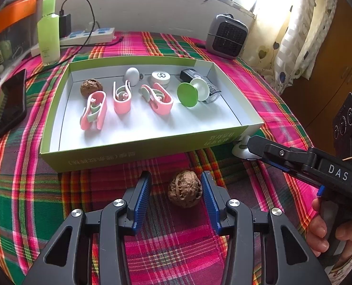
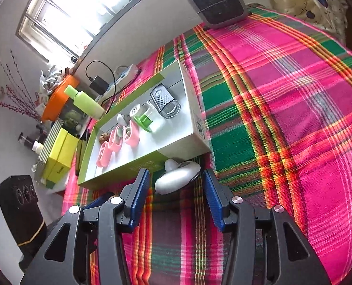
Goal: Organize objects
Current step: 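Grasp and lift the black disc with the right tool while the left tool closes on the walnut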
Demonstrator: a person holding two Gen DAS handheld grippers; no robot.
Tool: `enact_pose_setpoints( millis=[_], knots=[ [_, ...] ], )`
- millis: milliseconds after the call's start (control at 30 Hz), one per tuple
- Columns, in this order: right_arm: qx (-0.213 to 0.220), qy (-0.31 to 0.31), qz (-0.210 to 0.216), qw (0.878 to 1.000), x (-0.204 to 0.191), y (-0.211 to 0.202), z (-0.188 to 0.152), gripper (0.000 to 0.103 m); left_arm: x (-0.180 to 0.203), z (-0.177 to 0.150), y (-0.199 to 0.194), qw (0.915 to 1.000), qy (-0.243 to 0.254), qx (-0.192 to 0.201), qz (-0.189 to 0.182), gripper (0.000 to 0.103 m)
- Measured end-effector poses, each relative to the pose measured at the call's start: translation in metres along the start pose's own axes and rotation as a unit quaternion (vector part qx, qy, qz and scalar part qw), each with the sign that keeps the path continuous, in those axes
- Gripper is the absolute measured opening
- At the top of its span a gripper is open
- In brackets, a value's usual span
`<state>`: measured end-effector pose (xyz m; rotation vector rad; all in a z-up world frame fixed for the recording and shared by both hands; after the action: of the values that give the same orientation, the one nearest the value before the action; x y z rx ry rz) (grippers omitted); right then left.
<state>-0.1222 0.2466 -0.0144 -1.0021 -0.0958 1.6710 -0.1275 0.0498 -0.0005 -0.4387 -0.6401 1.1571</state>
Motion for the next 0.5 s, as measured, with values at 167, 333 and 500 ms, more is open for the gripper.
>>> enact_pose_setpoints(
  millis=[167,333,500],
  knots=[
    [0.004,-0.034,-0.024,0.999,-0.0061,0.0014,-0.0024,0.034,-0.0007,0.0003,-0.0002,1.0000,-0.002,-0.001,0.000,0.042],
    [0.006,-0.045,-0.030,0.998,-0.0050,0.0007,-0.0033,0.027,-0.0011,0.0005,-0.0003,1.0000,-0.004,-0.001,-0.001,0.033],
    [0.010,-0.061,-0.036,0.997,-0.0076,-0.0009,-0.0048,0.026,-0.0022,0.0026,0.0005,1.0000,-0.005,-0.001,0.002,0.027]
  ],
)
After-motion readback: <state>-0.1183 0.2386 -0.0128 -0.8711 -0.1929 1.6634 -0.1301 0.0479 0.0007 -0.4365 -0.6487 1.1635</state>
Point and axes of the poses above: each gripper's, at about its wrist camera, not at the fingertips, and y roughly the way its jaws point, x to its right, z to its top, the point moved 2 cm from there along y, roughly the way its jaws point, and after that the axes turned 14 degrees about x, right-handed, at the moved point
